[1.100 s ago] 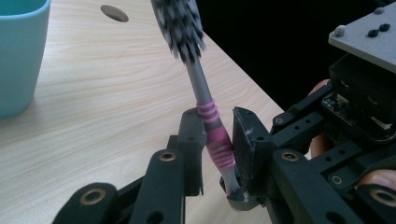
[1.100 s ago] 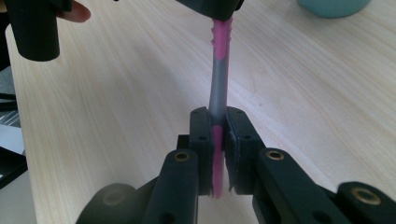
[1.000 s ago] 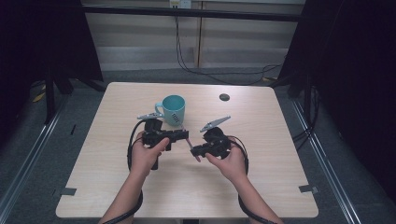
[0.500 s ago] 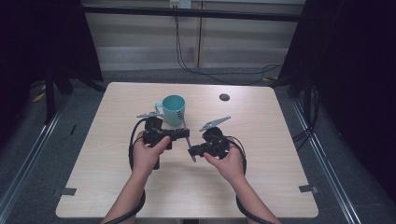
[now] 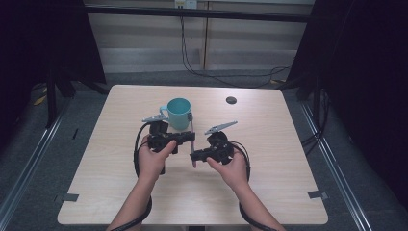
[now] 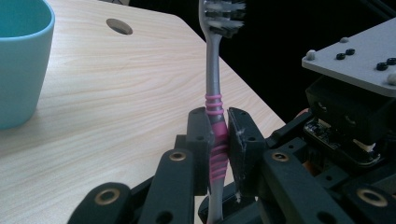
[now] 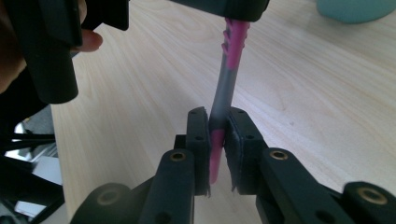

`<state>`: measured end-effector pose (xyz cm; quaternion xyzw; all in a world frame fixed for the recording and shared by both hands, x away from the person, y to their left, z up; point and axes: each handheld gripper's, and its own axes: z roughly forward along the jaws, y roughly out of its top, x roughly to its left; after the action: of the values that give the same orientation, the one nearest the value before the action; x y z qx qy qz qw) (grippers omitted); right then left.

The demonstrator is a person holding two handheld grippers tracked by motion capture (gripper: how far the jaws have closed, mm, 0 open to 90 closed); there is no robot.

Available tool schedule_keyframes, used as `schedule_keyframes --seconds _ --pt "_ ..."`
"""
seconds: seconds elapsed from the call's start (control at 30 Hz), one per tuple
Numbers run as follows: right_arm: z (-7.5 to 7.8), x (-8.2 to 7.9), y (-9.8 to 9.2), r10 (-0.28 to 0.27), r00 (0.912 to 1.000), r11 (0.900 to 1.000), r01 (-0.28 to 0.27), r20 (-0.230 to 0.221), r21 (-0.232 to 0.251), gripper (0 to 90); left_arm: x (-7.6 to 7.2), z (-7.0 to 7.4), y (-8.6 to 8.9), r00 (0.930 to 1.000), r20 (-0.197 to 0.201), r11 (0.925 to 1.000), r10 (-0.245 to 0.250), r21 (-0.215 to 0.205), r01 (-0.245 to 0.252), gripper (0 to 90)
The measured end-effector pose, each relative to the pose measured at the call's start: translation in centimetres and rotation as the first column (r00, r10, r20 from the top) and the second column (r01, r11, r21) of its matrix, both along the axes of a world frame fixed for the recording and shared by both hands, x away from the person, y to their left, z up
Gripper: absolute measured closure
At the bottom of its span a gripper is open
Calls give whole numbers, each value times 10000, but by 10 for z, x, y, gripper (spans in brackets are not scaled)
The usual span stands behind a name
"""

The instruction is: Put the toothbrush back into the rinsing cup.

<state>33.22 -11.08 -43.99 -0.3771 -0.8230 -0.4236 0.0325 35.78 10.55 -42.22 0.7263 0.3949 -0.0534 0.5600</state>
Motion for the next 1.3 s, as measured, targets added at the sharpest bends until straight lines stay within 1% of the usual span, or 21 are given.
schedule_keyframes --seconds 0.03,0.07,0.13,0.17,0.2,0.23,0.3,0.37,0.4,0.43,0.47,0.53,0.63,0.7,0.77,0.83,0.97,1.0,1.1,1.2,1.3 --pt "0 -1 0 7 9999 10000 -6 128 -47 716 1 1 2 10000 29 9999 80 69 -80 797" --pt "1 -1 -1 -71 9995 10000 73 310 -52 613 1 2 3 9999 31 9999 108 96 -108 797" --pt "2 -2 -5 -68 9989 9999 62 472 119 579 2 4 7 9998 31 9998 202 93 -202 797" --pt "2 -3 -8 -38 9983 9998 27 577 180 538 2 5 10 9997 44 9996 255 150 -256 798" --pt "2 -3 -12 -41 9959 9999 30 899 129 498 2 6 11 9995 35 9994 304 161 -304 797" --pt "2 -3 -15 -15 9944 10000 7 1058 70 473 3 7 13 9995 75 9992 304 240 -306 798" --pt "0 -2 -25 -222 9915 9997 230 1282 -49 349 4 9 16 9992 159 9986 369 385 -375 798" --pt "-3 -1 -35 -341 9856 9982 418 1657 -432 268 5 12 19 9988 228 9980 436 446 -446 797" --pt "-5 -1 -40 -439 9825 9962 567 1810 -661 223 6 13 20 9985 313 9973 446 577 -463 797" --pt "-8 0 -44 -566 9813 9946 715 1840 -752 179 6 14 21 9982 375 9965 474 669 -498 797" --pt "-11 0 -48 -602 9809 9935 768 1850 -839 163 7 15 22 9981 413 9956 458 805 -490 797" --pt "-18 -1 -59 -808 9797 9887 1021 1835 -1097 145 8 17 23 9978 423 9947 510 875 -545 797" --pt "-29 -3 -68 -1006 9749 9749 1365 1986 -1760 143 10 20 25 9971 477 9918 592 1103 -641 797" --pt "-35 -5 -75 -1017 9741 9732 1396 2020 -1828 142 11 22 27 9969 507 9905 607 1207 -664 798" --pt "-39 -7 -80 -1088 9707 9683 1522 2141 -1979 142 12 24 28 9964 566 9880 637 1372 -710 798" --pt "-42 -10 -84 -1066 9647 9624 1610 2407 -2187 142 13 26 28 9955 637 9853 695 1517 -785 799" --pt "-47 -15 -89 -906 9623 9555 1566 2564 -2499 142 15 31 27 9951 719 9803 678 1804 -799 799" --pt "-49 -16 -90 -858 9638 9544 1522 2523 -2570 141 15 33 27 9946 765 9778 697 1924 -833 799" --pt "-54 -19 -92 -642 9630 9499 1393 2616 -2798 140 17 36 25 9941 834 9737 695 2109 -857 799" --pt "-57 -21 -95 -678 9652 9486 1408 2525 -2835 141 19 40 24 9939 883 9685 663 2338 -854 799" --pt "-62 -21 -98 -678 9661 9434 1433 2490 -2991 142 21 44 24 9934 909 9653 699 2452 -903 799"
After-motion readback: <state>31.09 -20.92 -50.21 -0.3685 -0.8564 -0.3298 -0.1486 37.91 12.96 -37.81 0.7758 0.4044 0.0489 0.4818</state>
